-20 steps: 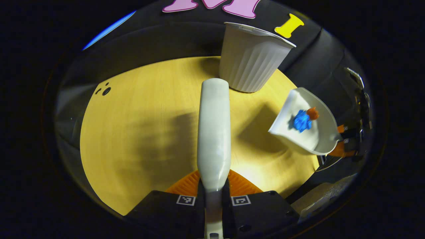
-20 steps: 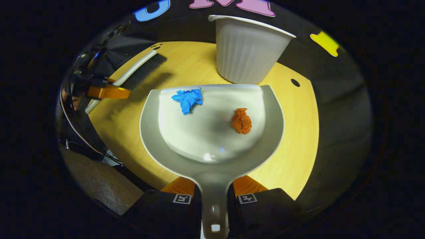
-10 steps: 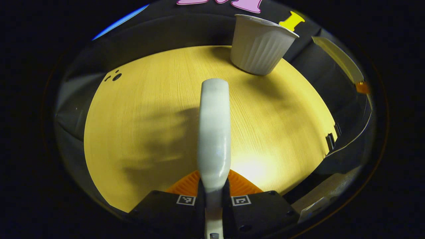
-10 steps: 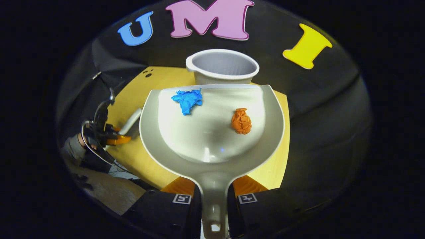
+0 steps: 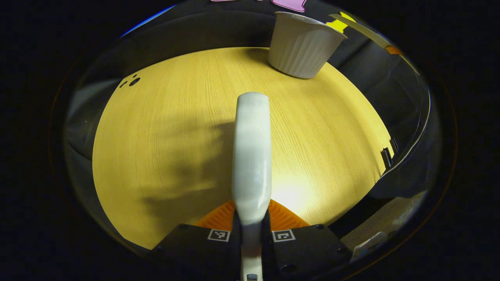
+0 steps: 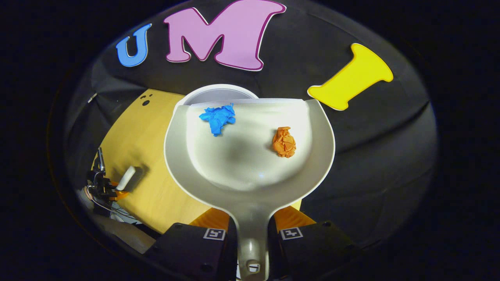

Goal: Pick up the small broom and dustpan from the desktop, sweep the trash into the dustpan with the broom, and then empty the trash into the garbage bin.

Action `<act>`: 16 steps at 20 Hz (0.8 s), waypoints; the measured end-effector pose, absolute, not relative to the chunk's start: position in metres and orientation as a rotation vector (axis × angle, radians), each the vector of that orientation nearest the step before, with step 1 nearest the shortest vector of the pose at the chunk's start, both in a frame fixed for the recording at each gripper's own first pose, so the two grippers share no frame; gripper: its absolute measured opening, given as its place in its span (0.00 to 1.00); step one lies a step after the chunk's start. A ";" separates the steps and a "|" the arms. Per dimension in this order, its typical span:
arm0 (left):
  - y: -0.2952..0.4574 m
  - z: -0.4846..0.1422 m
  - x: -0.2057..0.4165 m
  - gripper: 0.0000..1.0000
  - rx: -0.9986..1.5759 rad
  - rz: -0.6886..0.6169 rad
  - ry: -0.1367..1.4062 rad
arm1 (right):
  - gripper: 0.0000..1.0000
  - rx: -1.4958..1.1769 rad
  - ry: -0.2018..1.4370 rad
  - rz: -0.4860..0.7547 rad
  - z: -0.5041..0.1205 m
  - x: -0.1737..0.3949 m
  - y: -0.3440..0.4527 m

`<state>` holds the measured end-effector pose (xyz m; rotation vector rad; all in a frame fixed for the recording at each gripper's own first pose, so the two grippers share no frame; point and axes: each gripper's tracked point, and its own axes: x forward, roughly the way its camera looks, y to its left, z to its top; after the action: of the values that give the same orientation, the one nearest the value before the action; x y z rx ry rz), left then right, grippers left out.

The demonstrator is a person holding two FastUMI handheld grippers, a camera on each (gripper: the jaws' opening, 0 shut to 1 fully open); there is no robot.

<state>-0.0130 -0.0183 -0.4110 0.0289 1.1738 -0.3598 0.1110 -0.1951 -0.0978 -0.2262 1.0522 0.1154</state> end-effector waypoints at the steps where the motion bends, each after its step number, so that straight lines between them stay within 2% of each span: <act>1: -0.016 -0.411 -0.012 0.25 0.027 -0.358 1.174 | 0.36 -0.263 1.068 0.106 -0.099 0.122 -0.200; 8: -0.008 -0.416 -0.007 0.25 0.013 -0.342 1.179 | 0.35 -0.510 1.193 0.126 -0.109 0.179 -0.212; 12: -0.007 -0.421 -0.003 0.25 0.006 -0.336 1.179 | 0.35 -0.641 1.258 0.163 -0.102 0.190 -0.212; 13: -0.006 -0.422 -0.002 0.25 0.003 -0.336 1.179 | 0.30 -0.686 1.286 0.176 -0.102 0.190 -0.214; 14: -0.006 -0.423 -0.001 0.25 0.000 -0.336 1.179 | 0.35 -0.728 1.309 0.185 -0.101 0.193 -0.215; 15: -0.006 -0.423 0.001 0.25 -0.002 -0.335 1.179 | 0.35 -0.751 1.325 0.191 -0.098 0.196 -0.213; 16: -0.006 -0.424 0.002 0.25 -0.003 -0.333 1.180 | 0.31 -0.756 1.341 0.192 -0.098 0.199 -0.211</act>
<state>0.0016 -0.0060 -0.4236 -0.0031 1.1802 -0.3329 0.1990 -0.2111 -0.0979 -0.7559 1.3410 0.1922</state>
